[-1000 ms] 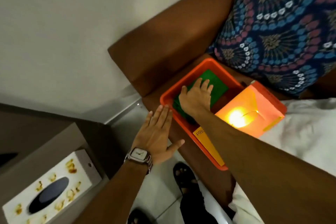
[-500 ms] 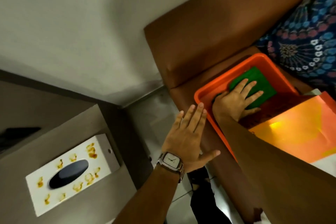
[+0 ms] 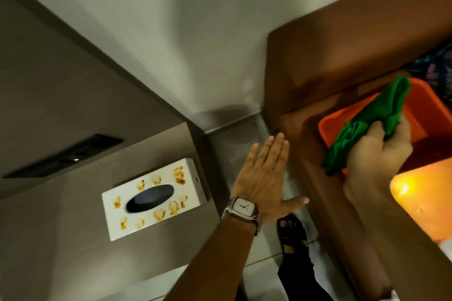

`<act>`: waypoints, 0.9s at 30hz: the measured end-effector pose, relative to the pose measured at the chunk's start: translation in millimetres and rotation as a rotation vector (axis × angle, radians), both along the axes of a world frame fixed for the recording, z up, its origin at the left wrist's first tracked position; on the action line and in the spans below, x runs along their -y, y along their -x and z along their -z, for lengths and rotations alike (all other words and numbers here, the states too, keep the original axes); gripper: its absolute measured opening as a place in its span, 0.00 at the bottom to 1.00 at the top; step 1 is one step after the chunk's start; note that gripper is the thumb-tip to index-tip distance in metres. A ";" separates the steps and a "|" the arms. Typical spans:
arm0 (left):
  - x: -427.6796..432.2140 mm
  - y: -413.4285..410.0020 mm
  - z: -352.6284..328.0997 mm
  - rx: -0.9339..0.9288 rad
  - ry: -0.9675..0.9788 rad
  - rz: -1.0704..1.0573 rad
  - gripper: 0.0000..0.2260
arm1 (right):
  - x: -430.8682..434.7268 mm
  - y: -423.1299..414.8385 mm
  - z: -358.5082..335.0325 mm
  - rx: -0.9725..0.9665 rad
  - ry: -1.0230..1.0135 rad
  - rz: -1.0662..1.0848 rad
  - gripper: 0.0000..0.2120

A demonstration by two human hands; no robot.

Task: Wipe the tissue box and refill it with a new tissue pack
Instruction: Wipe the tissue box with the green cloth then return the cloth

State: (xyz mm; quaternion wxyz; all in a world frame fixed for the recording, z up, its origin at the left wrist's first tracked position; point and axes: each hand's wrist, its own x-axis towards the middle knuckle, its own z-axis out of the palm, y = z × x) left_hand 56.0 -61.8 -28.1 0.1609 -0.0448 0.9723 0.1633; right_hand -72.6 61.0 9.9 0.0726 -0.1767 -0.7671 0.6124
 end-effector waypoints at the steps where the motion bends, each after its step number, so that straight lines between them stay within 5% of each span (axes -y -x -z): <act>1: 12.5 -13.5 -1.7 0.013 0.012 -0.030 0.50 | 9.8 -17.7 -7.1 -0.036 0.024 -0.049 0.22; 8: 112.7 -149.8 -13.5 0.132 0.156 -0.275 0.64 | 82.5 -150.6 -7.6 -0.020 0.141 -0.503 0.23; 13: 179.7 -236.9 -15.1 0.220 0.230 -0.434 0.70 | 131.7 -206.9 33.2 -0.005 -0.017 -0.803 0.25; 17: 219.3 -272.9 8.1 0.291 0.299 -0.426 0.71 | 165.2 -233.5 68.7 -0.029 -0.282 -1.150 0.25; 20: 240.7 -286.7 25.1 0.273 0.303 -0.450 0.71 | 177.4 -242.1 90.7 -0.125 -0.717 -1.343 0.26; 27: 261.6 -292.1 52.4 0.223 0.173 -0.478 0.72 | 210.8 -241.4 103.1 -0.253 -1.022 -1.217 0.31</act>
